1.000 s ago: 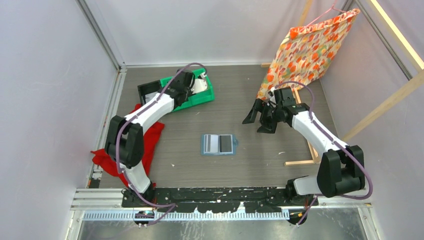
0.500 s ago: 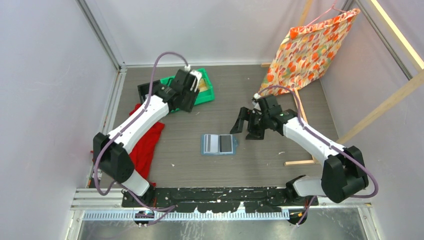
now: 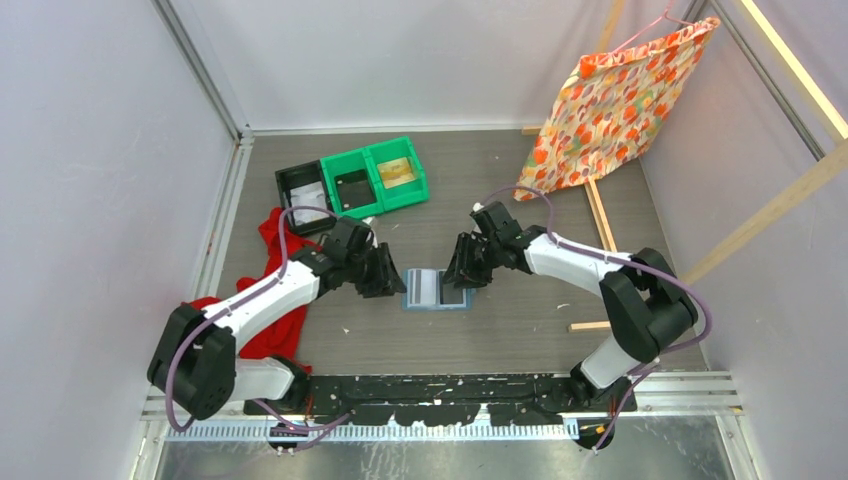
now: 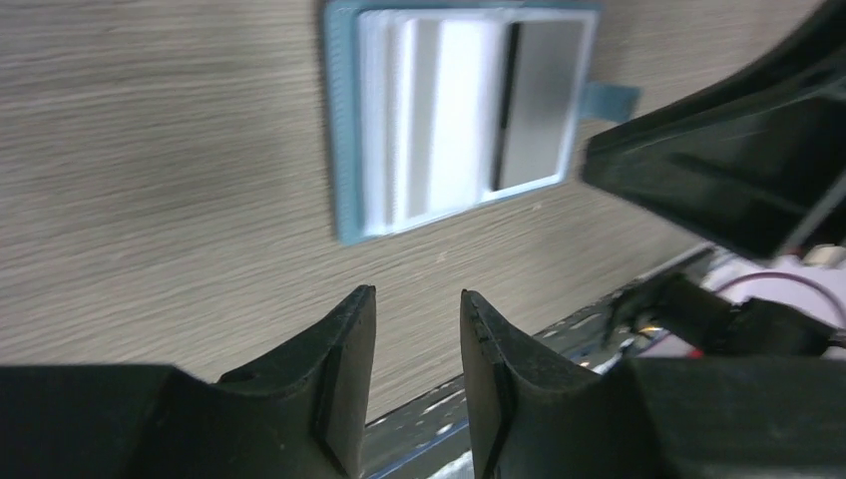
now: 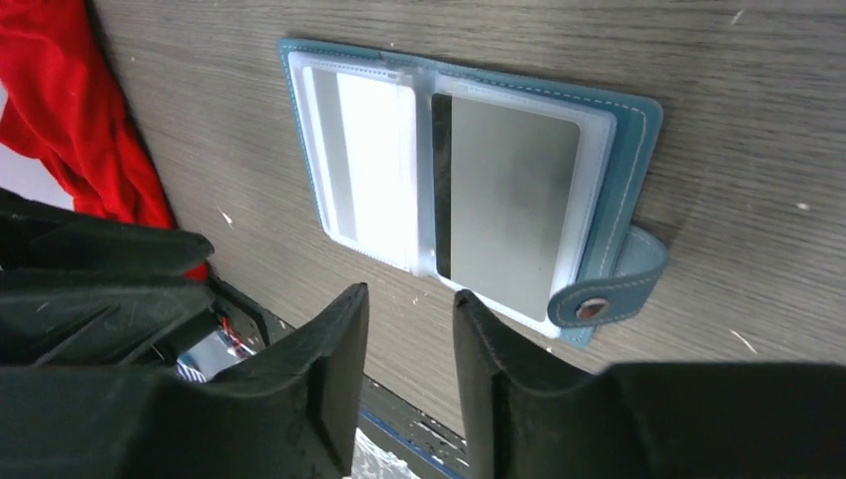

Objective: Take the credit cards out of the card holder
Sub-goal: Remove the credit card from the card holder.

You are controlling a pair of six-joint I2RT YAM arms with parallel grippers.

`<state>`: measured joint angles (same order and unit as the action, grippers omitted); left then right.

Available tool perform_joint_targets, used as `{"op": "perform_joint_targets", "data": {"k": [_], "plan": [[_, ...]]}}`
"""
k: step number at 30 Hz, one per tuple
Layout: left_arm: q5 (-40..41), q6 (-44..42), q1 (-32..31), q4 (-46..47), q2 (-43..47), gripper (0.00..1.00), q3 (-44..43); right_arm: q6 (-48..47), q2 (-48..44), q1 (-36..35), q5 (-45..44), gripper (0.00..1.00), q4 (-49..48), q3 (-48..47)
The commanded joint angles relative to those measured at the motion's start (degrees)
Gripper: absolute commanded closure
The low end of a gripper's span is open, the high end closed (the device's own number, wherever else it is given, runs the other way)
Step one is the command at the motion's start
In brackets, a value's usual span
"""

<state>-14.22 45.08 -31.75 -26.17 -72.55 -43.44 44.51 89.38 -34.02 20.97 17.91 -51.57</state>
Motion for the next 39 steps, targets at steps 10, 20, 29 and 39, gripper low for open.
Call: {"op": "perform_joint_targets", "data": {"k": [10,20,29,39], "plan": [[-9.81,8.68,-2.34,18.89,-11.2,0.62,-5.41,-0.64,4.36,-1.09,-9.65,0.73,0.82,-3.38],[-13.14,11.77,-3.64,25.15,-16.43,0.59,-5.78,-1.8,2.62,-0.25,-13.9,0.75,3.3,-0.94],[-13.99,13.86,-4.05,30.05,-21.37,0.58,-5.71,-1.11,4.89,0.17,-11.39,0.75,0.25,-0.15],[-13.21,12.88,-4.07,28.8,-24.15,0.55,-5.94,-0.65,5.88,0.88,-10.41,0.76,-1.36,1.36]]}}
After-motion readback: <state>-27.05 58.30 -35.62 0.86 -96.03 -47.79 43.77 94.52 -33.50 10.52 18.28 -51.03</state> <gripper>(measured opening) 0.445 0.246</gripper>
